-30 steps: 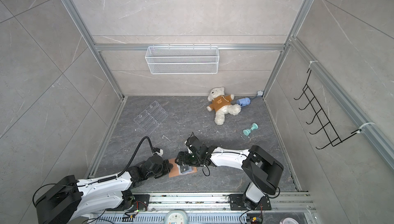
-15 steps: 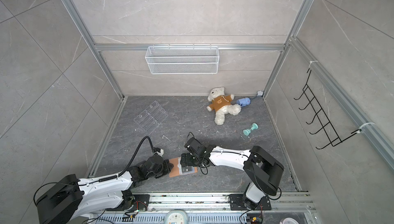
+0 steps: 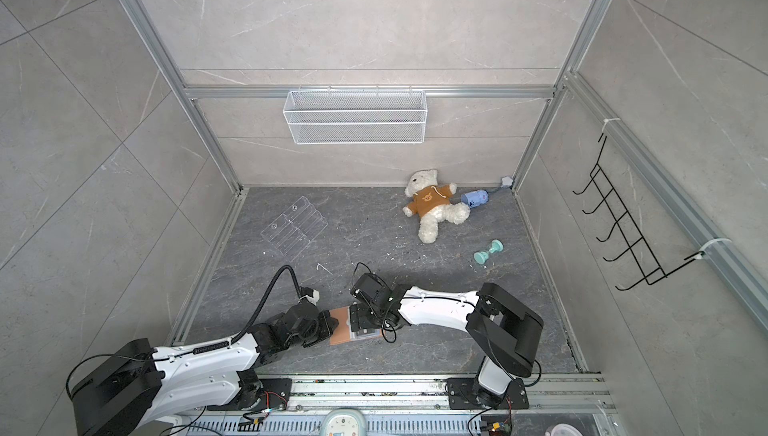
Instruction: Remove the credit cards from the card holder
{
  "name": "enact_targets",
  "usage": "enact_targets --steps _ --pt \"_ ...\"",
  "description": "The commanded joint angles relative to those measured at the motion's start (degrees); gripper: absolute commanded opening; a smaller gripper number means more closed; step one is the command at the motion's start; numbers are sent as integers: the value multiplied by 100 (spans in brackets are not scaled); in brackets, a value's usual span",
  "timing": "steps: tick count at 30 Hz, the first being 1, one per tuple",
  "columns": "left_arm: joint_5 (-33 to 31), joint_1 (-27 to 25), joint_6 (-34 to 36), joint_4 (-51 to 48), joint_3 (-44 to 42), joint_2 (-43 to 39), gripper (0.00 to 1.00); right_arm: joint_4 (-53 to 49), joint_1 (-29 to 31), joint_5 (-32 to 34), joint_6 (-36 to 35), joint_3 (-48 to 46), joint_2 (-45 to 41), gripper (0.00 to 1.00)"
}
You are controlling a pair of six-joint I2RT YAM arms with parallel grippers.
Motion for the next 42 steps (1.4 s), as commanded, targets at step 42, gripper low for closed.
enact_targets --steps 42 --pt "-750 -822 -116 -1003 425 189 0 2337 -292 -1622 709 -817 -96 88"
